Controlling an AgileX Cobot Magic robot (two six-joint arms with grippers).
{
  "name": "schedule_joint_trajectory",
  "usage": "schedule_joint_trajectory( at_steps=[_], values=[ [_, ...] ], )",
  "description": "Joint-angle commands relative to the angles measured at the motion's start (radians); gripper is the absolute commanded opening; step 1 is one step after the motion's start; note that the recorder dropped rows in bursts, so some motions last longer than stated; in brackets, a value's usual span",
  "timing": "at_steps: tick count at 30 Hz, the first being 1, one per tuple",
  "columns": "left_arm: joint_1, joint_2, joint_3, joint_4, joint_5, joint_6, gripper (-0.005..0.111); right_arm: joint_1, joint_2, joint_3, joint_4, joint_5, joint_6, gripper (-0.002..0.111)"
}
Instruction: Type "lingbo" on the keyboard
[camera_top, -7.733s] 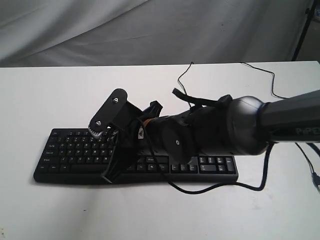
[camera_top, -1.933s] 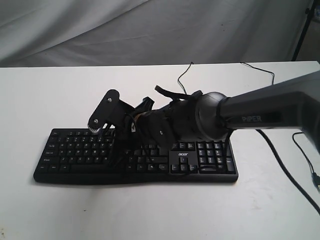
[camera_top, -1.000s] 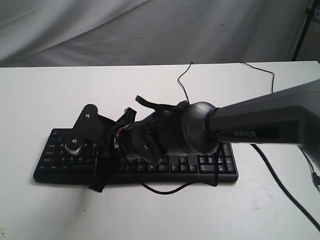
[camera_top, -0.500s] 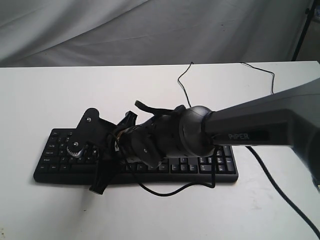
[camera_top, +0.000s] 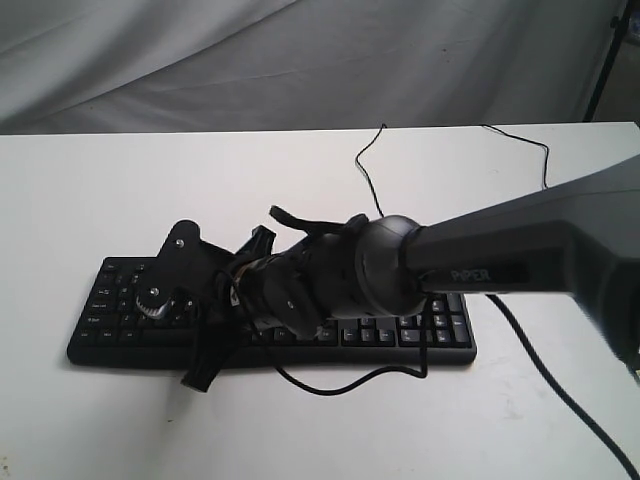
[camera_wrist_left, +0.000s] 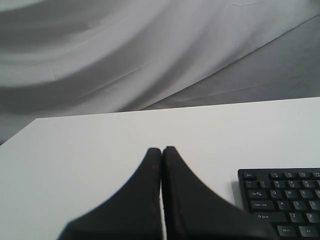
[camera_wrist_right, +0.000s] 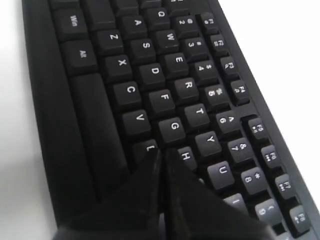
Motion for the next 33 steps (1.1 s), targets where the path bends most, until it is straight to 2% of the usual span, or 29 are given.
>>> schedule_joint_trajectory(
  at_steps=[1,27,33],
  values=[
    [-0.004,0.003,0.005,-0.001,-0.004,-0.003,0.001,-0.010,0.028,0.000,0.000,-0.006,0.006,0.000],
    [-0.004,0.003,0.005,-0.001,-0.004,-0.003,0.001,-0.010,-0.018,0.000,0.004,-0.008,0.006,0.000],
    [-0.004,0.003,0.005,-0.001,-0.004,-0.003,0.001,-0.008,-0.018,-0.075,-0.008,0.058,0.025,0.000]
  ],
)
